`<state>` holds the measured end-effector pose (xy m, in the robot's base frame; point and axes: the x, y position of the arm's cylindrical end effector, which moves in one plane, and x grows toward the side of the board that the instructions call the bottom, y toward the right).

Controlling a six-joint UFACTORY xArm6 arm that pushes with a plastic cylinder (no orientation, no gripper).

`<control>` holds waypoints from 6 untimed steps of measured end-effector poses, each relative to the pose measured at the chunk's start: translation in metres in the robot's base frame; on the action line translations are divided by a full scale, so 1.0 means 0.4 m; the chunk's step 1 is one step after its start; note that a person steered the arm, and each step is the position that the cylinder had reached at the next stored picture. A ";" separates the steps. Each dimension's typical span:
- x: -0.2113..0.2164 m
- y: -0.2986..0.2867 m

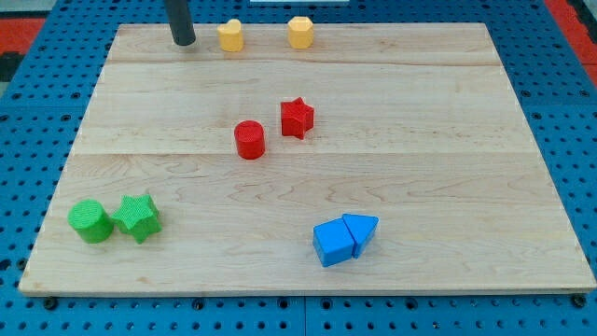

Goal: Move your arm towards the green circle

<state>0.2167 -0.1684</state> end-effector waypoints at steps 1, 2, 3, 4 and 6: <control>-0.027 0.132; 0.035 0.344; 0.089 0.376; 0.284 0.252; 0.667 0.063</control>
